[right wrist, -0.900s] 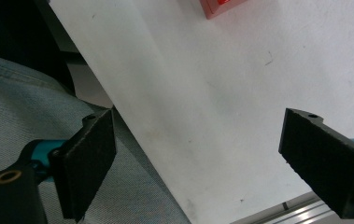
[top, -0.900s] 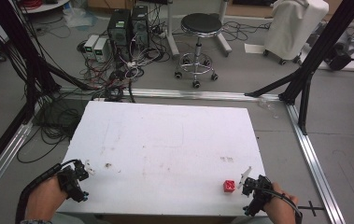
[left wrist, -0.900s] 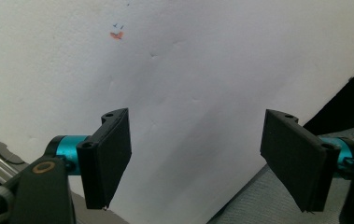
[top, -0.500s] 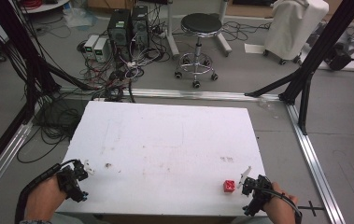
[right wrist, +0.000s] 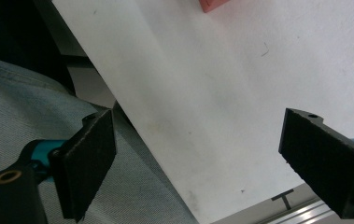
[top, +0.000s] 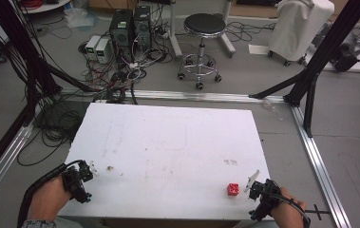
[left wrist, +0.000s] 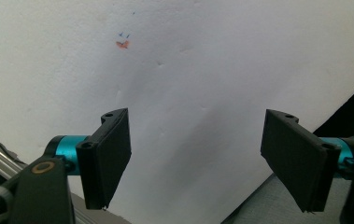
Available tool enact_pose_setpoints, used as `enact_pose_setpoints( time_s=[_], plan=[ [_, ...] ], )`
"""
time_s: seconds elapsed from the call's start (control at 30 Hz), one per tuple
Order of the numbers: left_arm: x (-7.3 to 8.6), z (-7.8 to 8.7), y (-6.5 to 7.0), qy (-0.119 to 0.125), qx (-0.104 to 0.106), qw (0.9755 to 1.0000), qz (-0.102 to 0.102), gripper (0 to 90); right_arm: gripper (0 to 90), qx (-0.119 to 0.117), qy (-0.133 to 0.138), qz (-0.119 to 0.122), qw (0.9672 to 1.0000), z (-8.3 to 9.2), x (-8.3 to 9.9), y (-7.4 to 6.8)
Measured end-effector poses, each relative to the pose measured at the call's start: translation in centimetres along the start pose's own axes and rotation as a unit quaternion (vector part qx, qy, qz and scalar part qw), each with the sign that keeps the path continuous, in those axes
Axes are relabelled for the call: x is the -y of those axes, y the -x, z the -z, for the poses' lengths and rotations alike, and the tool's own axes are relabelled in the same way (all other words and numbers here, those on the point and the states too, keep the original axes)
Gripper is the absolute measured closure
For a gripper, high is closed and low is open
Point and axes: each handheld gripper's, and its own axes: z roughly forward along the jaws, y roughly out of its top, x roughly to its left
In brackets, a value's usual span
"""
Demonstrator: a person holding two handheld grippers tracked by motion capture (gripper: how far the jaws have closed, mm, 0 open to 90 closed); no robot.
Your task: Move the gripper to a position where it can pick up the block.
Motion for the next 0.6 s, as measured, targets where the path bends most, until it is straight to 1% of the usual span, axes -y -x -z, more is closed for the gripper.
enact_pose_setpoints(
  time_s=[0.07,0.13,0.17,0.27,0.33,0.4,0.47,0.57,0.6],
  plan=[
    [0.0,0.05,0.05,-0.002,-0.005,1.0,-0.002,24.7,10.7,0.0,-0.001,0.002,1.0,-0.01,-0.01,0.03],
    [0.02,0.11,0.03,0.0,-0.004,1.0,-0.001,24.7,10.7,0.001,-0.001,0.001,1.0,0.0,-0.01,0.02],
    [0.02,0.16,0.07,0.001,-0.007,1.0,0.0,24.6,10.7,0.001,-0.001,0.004,1.0,-0.02,0.03,0.07],
    [0.07,0.23,0.08,0.0,-0.005,1.0,-0.002,24.6,10.7,0.006,-0.005,0.004,1.0,-0.06,0.06,0.16],
    [0.13,0.24,0.06,0.002,-0.006,1.0,-0.002,24.6,10.7,0.006,-0.006,0.004,1.0,-0.07,0.06,0.2],
    [0.15,0.26,0.08,0.005,-0.003,1.0,-0.001,24.6,10.7,0.007,-0.008,0.005,0.9999,-0.12,0.06,0.26],
    [0.09,0.27,0.13,0.006,-0.005,1.0,-0.004,24.5,10.7,0.01,-0.011,0.008,0.9999,-0.19,0.09,0.28],
    [-0.03,0.24,0.17,0.004,-0.004,1.0,-0.007,24.5,10.7,0.025,-0.014,0.013,0.9995,-0.23,0.03,0.34],
    [-0.05,0.2,0.19,0.003,-0.005,1.0,-0.007,24.5,10.7,0.025,-0.014,0.013,0.9995,-0.23,0.03,0.34]
  ],
)
